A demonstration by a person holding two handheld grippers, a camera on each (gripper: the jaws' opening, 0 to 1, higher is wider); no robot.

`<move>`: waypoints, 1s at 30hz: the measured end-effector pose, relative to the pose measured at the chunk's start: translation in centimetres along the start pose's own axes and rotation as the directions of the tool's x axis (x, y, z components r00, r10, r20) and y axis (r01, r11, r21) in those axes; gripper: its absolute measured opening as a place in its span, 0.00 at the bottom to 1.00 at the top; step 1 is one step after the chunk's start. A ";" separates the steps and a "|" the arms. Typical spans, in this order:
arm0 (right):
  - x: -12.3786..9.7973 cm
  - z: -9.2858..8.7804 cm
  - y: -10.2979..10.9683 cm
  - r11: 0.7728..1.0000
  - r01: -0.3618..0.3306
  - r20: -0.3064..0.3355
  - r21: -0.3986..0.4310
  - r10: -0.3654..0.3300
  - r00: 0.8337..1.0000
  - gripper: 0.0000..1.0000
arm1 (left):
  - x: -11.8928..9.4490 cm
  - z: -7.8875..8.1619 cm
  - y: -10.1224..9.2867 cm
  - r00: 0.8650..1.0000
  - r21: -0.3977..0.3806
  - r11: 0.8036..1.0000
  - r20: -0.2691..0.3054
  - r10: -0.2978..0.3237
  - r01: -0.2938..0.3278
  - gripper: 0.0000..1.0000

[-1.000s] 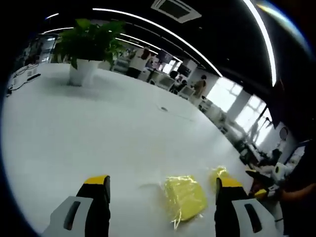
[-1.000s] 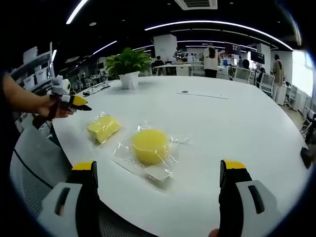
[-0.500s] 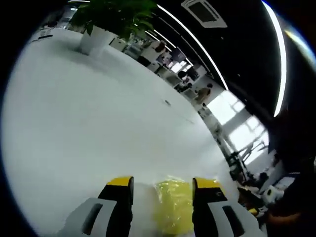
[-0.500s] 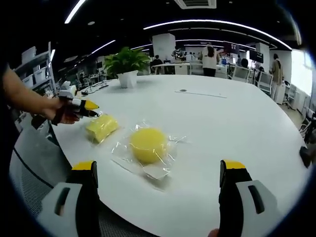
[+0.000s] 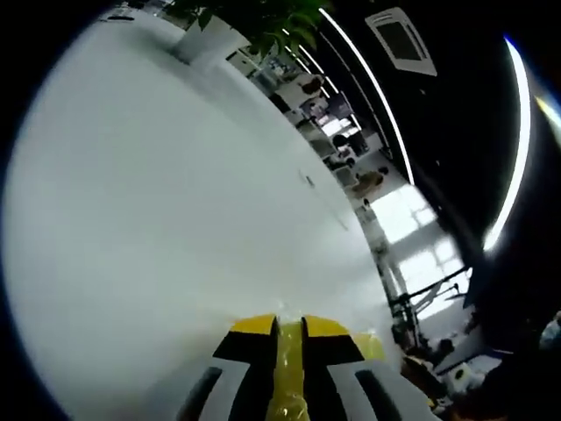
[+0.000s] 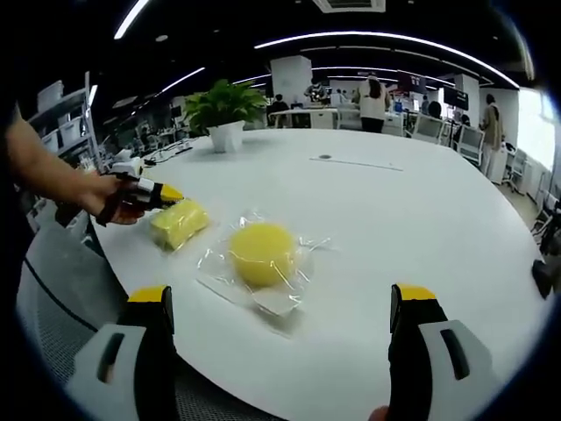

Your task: Compare the silicone blocks by pressing each to a similar depth, holding the contact briefly, and releasing to observe deformation and rebound differences across the visible hardness samples.

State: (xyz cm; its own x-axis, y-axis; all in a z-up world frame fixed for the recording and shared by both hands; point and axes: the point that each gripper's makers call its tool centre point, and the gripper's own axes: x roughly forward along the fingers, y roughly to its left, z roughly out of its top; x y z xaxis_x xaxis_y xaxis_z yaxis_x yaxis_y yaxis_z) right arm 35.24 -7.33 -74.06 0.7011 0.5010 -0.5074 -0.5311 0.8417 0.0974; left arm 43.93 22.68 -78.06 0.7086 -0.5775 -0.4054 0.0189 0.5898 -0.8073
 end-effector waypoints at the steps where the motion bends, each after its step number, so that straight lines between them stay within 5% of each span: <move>1: 0.0 0.0 0.0 1.000 0.000 0.000 0.001 0.000 1.000 0.96 | 0.1 -0.1 0.0 1.000 0.006 1.000 -0.004 0.000 0.000 0.08; 9: 0.0 0.0 0.0 1.000 0.005 0.000 0.002 -0.005 1.000 0.96 | -0.2 -0.6 -0.4 0.999 0.060 0.998 -0.036 -0.013 0.016 0.00; 13: 0.1 -0.2 0.0 1.000 0.000 -0.006 0.008 0.000 1.000 0.96 | -0.2 -0.6 -0.6 0.999 0.004 1.000 -0.029 -0.028 0.028 0.00; 18: 0.1 0.0 0.2 1.000 -0.003 -0.003 -0.003 0.003 1.000 0.96 | -0.6 -0.3 -2.3 0.998 0.078 0.995 -0.013 -0.063 0.064 0.00; 22: 0.2 0.0 0.3 1.000 -0.011 -0.005 -0.002 0.011 1.000 0.96 | -1.4 -0.3 -3.9 0.997 0.060 0.996 -0.023 -0.069 0.071 0.00; 26: 0.1 0.2 0.5 1.000 -0.019 0.002 -0.015 0.019 1.000 0.96 | -2.3 0.2 -5.7 0.997 0.211 0.974 0.003 -0.083 0.081 0.00; 29: 0.2 0.1 0.5 0.999 -0.021 -0.001 -0.025 0.021 1.000 0.96 | -3.3 -0.2 -7.3 0.995 0.107 0.989 -0.017 -0.100 0.101 0.00; 30: 0.2 0.0 0.6 0.999 -0.029 -0.003 -0.020 0.029 1.000 0.96 | -3.5 -0.1 -7.5 0.996 0.184 0.979 -0.001 -0.090 0.088 0.00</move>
State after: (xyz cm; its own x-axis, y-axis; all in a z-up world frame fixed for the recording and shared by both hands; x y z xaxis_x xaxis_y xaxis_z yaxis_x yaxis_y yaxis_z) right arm 35.08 -6.70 -74.11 0.6839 0.5245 -0.5072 -0.5607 0.8226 0.0947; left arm 41.25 20.28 -70.64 0.7033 -0.6286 -0.3320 0.2106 0.6302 -0.7473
